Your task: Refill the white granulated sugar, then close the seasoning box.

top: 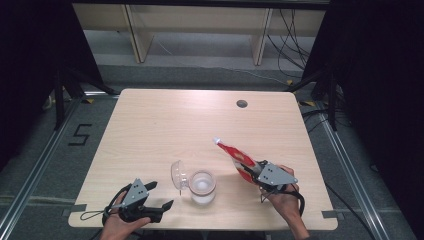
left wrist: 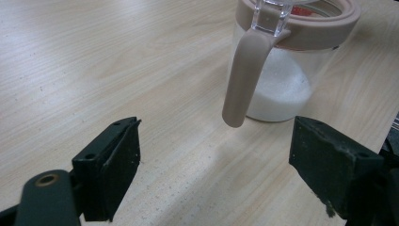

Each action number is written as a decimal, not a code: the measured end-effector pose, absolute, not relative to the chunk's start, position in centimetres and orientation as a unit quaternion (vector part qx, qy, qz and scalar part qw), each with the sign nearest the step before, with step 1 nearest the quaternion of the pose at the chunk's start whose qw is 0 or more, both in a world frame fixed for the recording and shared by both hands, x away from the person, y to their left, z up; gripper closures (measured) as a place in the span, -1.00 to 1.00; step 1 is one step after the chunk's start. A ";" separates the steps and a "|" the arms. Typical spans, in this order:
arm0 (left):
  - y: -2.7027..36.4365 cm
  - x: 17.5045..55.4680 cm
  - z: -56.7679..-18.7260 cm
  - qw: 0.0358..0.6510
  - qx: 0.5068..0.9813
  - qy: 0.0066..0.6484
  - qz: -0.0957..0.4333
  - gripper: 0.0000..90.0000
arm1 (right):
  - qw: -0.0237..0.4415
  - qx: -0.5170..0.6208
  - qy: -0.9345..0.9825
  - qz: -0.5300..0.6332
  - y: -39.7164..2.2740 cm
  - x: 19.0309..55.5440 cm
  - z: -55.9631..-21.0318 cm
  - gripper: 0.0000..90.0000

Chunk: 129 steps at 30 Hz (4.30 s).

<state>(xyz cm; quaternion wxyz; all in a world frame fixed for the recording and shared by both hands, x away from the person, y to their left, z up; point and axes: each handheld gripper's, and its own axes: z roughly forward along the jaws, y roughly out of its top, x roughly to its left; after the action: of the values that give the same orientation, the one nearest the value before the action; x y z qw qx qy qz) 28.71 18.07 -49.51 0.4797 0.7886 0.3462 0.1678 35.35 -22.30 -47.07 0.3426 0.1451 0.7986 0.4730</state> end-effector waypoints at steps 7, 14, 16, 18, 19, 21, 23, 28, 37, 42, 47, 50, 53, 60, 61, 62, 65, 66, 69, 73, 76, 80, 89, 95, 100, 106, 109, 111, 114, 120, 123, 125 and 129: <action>18.2 28.7 -49.4 0.475 0.793 0.341 0.173 -0.63 | 0.330 0.179 0.783 0.496 -23.2 35.8 -47.7 0.75; 18.2 28.6 -49.4 0.475 0.790 0.347 0.171 -0.63 | 0.319 0.205 0.782 0.494 -23.8 35.3 -47.8 0.74; 18.2 28.7 -49.3 0.474 0.794 0.340 0.174 -0.63 | 0.316 0.203 0.785 0.492 -24.1 35.3 -47.7 0.74; 18.2 28.6 -49.4 0.476 0.790 0.347 0.172 -0.63 | 0.314 0.208 0.787 0.489 -24.4 35.2 -47.7 0.74; 18.2 28.7 -49.4 0.479 0.789 0.346 0.170 -0.63 | 0.313 0.212 0.786 0.489 -24.5 35.1 -47.7 0.74; 18.2 28.7 -49.4 0.478 0.789 0.346 0.170 -0.63 | 0.306 0.225 0.781 0.496 -24.7 34.9 -47.9 0.74; 18.2 28.6 -49.3 0.476 0.790 0.345 0.172 -0.63 | 0.309 0.222 0.781 0.495 -24.9 35.0 -47.9 0.73; 18.1 28.6 -49.4 0.480 0.787 0.349 0.170 -0.63 | 0.297 0.238 0.780 0.497 -25.2 34.7 -48.0 0.72; 18.2 28.7 -49.4 0.475 0.791 0.344 0.173 -0.63 | 0.307 0.251 0.774 0.494 -25.8 34.3 -47.8 0.54; 18.3 28.8 -49.3 0.474 0.795 0.337 0.175 -0.63 | 0.305 0.273 0.759 0.506 -26.0 33.7 -47.4 0.20; 18.2 28.8 -49.4 0.481 0.787 0.349 0.170 -0.63 | 0.282 0.302 0.747 0.521 -25.9 32.4 -46.6 -0.01; 18.1 28.8 -49.4 0.482 0.785 0.350 0.169 -0.63 | 0.296 0.311 0.738 0.521 -26.3 31.6 -46.3 -0.09; 18.2 28.9 -49.4 0.476 0.789 0.349 0.171 -0.63 | 0.297 0.320 0.733 0.521 -26.8 31.1 -46.2 -0.13; 18.2 28.9 -49.4 0.478 0.788 0.350 0.169 -0.63 | 0.262 0.358 0.729 0.521 -27.4 30.0 -46.2 -0.32; 18.2 29.0 -49.4 0.478 0.787 0.351 0.169 -0.63 | 0.263 0.357 0.727 0.525 -27.4 30.0 -46.2 -0.33; 18.2 29.0 -49.4 0.478 0.788 0.350 0.169 -0.63 | 0.265 0.367 0.725 0.519 -27.5 29.8 -46.1 -0.36; 18.3 29.0 -49.3 0.479 0.786 0.353 0.170 -0.63 | 0.258 0.368 0.726 0.521 -27.4 29.6 -46.2 -0.43; 18.3 29.0 -49.3 0.480 0.785 0.354 0.169 -0.63 | 0.257 0.370 0.731 0.513 -27.5 29.4 -46.3 -0.44; 18.3 29.0 -49.4 0.479 0.785 0.354 0.169 -0.63 | 0.255 0.374 0.733 0.508 -27.6 29.2 -46.4 -0.51; 18.2 29.1 -49.4 0.479 0.788 0.349 0.168 -0.63 | 0.260 0.378 0.729 0.508 -27.8 28.8 -46.5 -0.54; 18.1 29.1 -49.4 0.485 0.781 0.356 0.165 -0.63 | 0.257 0.382 0.734 0.499 -27.9 28.7 -46.8 -0.65; 18.2 29.1 -49.4 0.482 0.785 0.354 0.165 -0.63 | 0.261 0.388 0.738 0.487 -28.1 28.3 -46.9 -0.65; 18.2 28.9 -49.2 0.482 0.784 0.356 0.164 -0.63 | 0.261 0.383 0.749 0.473 -28.2 27.8 -47.4 -0.65; 18.1 29.0 -49.0 0.484 0.784 0.355 0.161 -0.63 | 0.261 0.392 0.755 0.456 -28.4 27.7 -47.5 -0.65; 18.0 28.8 -48.8 0.487 0.784 0.351 0.160 -0.62 | 0.260 0.378 0.763 0.455 -28.2 27.8 -47.7 -0.65; 17.9 28.8 -48.6 0.485 0.786 0.347 0.161 -0.56 | 0.273 0.379 0.761 0.450 -28.4 27.7 -47.6 -0.65; 18.1 28.7 -48.5 0.487 0.782 0.354 0.159 -0.44 | 0.270 0.386 0.761 0.447 -28.4 27.6 -47.6 -0.65; 18.2 28.6 -48.4 0.500 0.773 0.358 0.157 -0.30 | 0.274 0.381 0.762 0.446 -28.3 27.7 -47.6 -0.65; 18.4 28.4 -48.1 0.496 0.776 0.349 0.170 -0.01 | 0.266 0.381 0.764 0.447 -28.1 27.6 -47.7 -0.64; 18.6 28.0 -47.8 0.510 0.767 0.343 0.185 0.64 | 0.258 0.389 0.758 0.455 -28.2 27.5 -47.6 -0.64; 18.6 27.7 -47.4 0.504 0.771 0.338 0.193 0.88 | 0.257 0.384 0.760 0.457 -28.2 27.5 -47.6 -0.64; 18.4 27.7 -47.2 0.505 0.772 0.332 0.196 0.98 | 0.260 0.387 0.760 0.453 -28.3 27.4 -47.6 -0.64; 18.0 27.4 -47.1 0.507 0.774 0.331 0.186 0.99 | 0.258 0.400 0.754 0.453 -28.1 27.0 -47.5 -0.64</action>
<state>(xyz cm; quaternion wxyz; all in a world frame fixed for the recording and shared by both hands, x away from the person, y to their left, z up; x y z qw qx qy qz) 27.40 17.99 -47.08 0.5072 0.7737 0.3307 0.1864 27.03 -28.15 -47.51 0.2578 0.3995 0.7542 0.4528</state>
